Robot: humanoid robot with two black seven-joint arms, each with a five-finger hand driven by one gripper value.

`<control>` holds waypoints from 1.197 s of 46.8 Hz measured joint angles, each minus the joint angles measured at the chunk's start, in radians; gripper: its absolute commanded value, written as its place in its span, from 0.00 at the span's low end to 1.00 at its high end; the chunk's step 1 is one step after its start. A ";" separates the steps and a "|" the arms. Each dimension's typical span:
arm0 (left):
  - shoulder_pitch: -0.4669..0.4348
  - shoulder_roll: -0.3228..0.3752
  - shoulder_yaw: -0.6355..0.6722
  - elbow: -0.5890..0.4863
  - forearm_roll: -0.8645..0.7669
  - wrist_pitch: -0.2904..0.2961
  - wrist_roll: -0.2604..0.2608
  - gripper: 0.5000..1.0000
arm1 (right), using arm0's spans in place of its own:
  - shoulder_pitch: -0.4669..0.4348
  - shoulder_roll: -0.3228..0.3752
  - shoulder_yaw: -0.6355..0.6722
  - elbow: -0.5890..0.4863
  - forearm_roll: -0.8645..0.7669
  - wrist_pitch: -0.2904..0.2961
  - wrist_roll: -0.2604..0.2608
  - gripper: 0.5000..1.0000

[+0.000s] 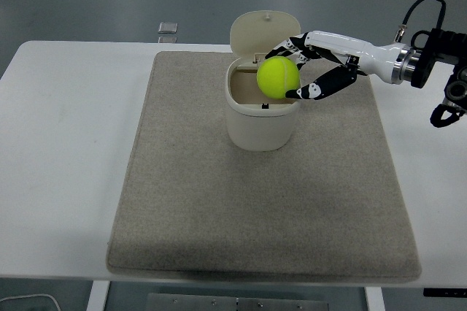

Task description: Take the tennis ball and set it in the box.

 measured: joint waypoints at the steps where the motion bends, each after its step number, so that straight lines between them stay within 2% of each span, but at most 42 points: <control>1: 0.000 0.000 0.000 0.000 0.000 0.000 0.000 0.98 | 0.000 -0.001 0.000 0.000 0.006 0.000 0.000 0.67; 6: 0.000 0.000 0.000 0.000 0.000 0.000 0.000 0.98 | 0.001 -0.002 0.000 0.003 0.026 0.006 0.000 0.72; 30: 0.000 0.000 0.000 0.000 0.000 0.000 0.000 0.98 | 0.010 -0.021 0.005 0.010 0.036 0.021 0.002 0.76; 34: 0.000 0.000 0.000 0.000 0.000 0.000 0.000 0.98 | 0.011 -0.041 0.010 0.012 0.052 0.060 0.006 0.76; 40: 0.000 0.000 0.000 0.000 0.000 0.000 0.000 0.98 | 0.012 -0.091 0.013 0.015 0.162 0.179 0.000 0.76; 44: 0.000 0.000 0.000 0.000 0.000 0.000 0.000 0.98 | 0.011 -0.119 0.012 0.014 0.239 0.230 -0.001 0.77; 48: 0.000 0.000 0.000 0.000 0.000 0.000 0.000 0.98 | 0.002 -0.142 0.005 0.013 0.296 0.245 -0.001 0.79; 56: 0.000 0.000 0.000 0.000 0.000 0.000 0.000 0.98 | -0.042 -0.155 0.007 -0.009 0.365 0.234 0.002 0.79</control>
